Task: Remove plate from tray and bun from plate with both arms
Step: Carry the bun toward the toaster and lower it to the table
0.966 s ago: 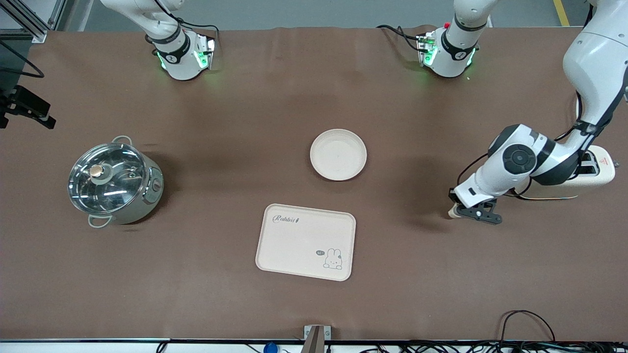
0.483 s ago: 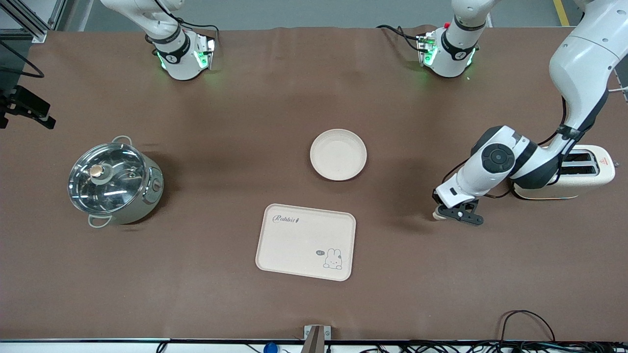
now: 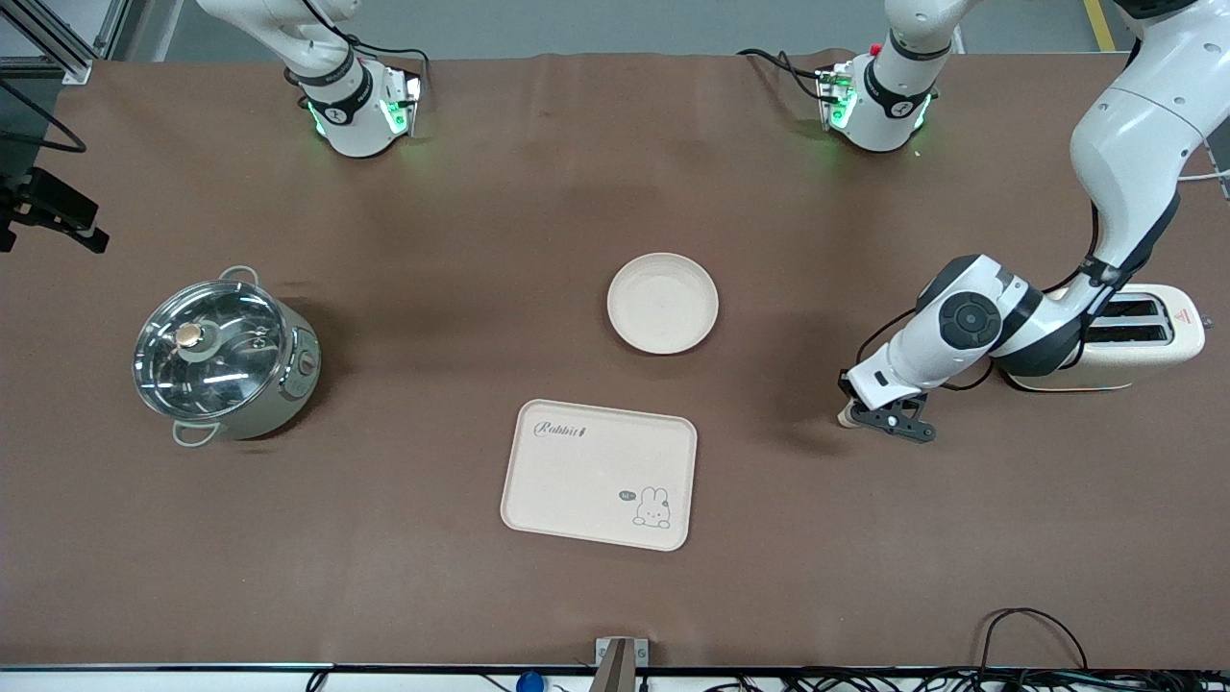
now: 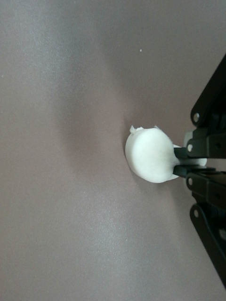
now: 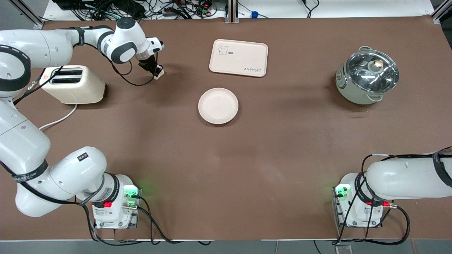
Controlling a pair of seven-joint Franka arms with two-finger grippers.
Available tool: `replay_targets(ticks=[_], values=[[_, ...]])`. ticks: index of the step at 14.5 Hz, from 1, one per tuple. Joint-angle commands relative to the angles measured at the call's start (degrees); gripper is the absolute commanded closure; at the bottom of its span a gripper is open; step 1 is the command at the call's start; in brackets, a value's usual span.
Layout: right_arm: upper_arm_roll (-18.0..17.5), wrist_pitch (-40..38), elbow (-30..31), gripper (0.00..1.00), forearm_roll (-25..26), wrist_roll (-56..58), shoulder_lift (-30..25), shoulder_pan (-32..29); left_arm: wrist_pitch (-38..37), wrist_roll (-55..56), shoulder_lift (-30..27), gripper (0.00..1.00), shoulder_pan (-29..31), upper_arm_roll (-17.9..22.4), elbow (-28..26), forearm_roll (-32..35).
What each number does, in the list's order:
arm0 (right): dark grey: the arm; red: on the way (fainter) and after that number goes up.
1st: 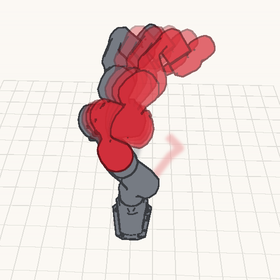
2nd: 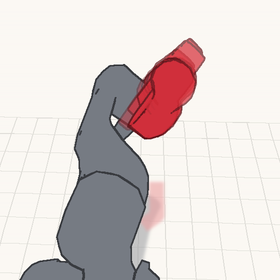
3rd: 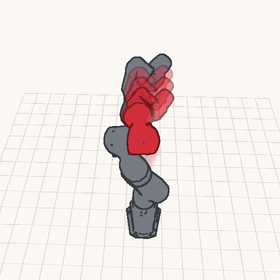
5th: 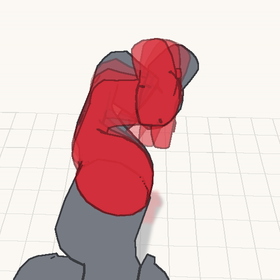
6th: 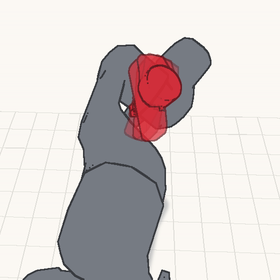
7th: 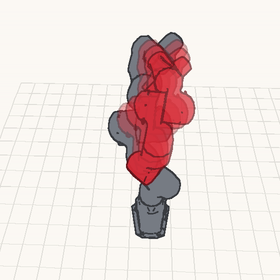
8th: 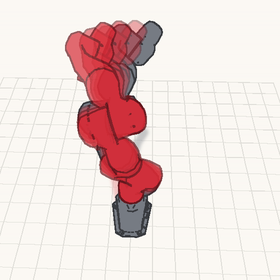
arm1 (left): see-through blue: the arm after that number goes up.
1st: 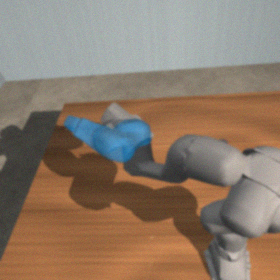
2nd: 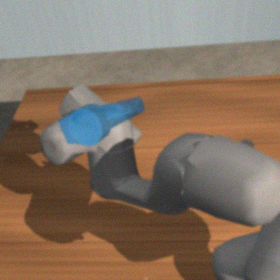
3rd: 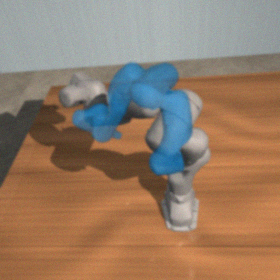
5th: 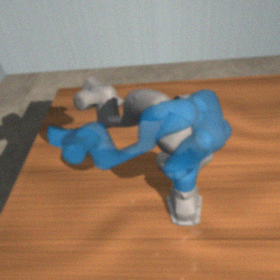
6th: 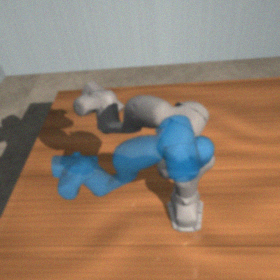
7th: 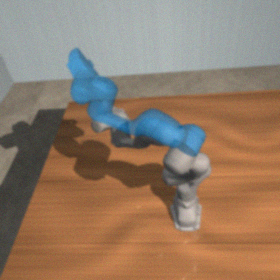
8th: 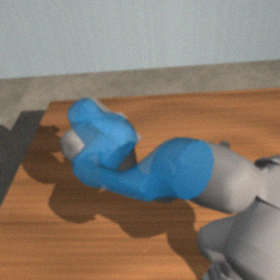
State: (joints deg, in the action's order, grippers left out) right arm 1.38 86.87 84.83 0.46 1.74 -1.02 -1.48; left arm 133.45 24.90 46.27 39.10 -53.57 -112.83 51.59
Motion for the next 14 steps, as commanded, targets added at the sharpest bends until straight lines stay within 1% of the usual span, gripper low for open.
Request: replay_targets(ticks=[1, 3, 5, 8, 9, 11, 12, 14], values=[[-0.2, 0.1, 0.4, 0.00, 0.3, 0.0, -0.7, -0.2, 0.0, 0.1, -0.1, 0.00, 0.0, -0.2, 0.2, 1.3], [-0.1, 0.1, 0.4, 0.00, 0.3, 0.0, -0.7, -0.2, -0.5, 0.1, -0.4, 0.00, 0.1, -0.2, 0.2, 1.3], [-0.1, 0.1, 0.5, 0.00, 0.3, 0.1, -0.7, -0.3, -2.0, 0.2, -2.3, 0.00, 0.2, -0.9, 0.2, 1.3], [-0.1, 0.1, 0.6, 0.00, 1.2, 0.2, -0.7, -0.2, -11.7, 3.5, -4.5, 0.00, 0.5, -6.4, 0.9, 1.1], [-0.1, 0.1, 0.8, 0.00, 1.5, 0.3, -0.6, -0.2, -14.3, 6.3, -4.5, 0.00, 0.9, -9.4, 1.6, 0.7], [-0.1, 0.3, 0.8, 0.00, 1.6, 0.3, -0.7, -0.4, -22.3, 9.6, -4.4, 0.00, 0.7, -14.3, 5.7, -1.2], [-0.1, 0.4, 0.8, 0.00, 1.6, 0.2, -0.7, -0.4, -25.7, 10.8, -4.4, 0.00, 0.4, -15.8, 8.1, -2.9], [-0.1, 0.3, 0.8, 0.00, 1.6, 0.2, -0.7, -0.5, -29.4, 11.5, -4.4, 0.00, 0.9, -18.8, 12.1, -6.3]])
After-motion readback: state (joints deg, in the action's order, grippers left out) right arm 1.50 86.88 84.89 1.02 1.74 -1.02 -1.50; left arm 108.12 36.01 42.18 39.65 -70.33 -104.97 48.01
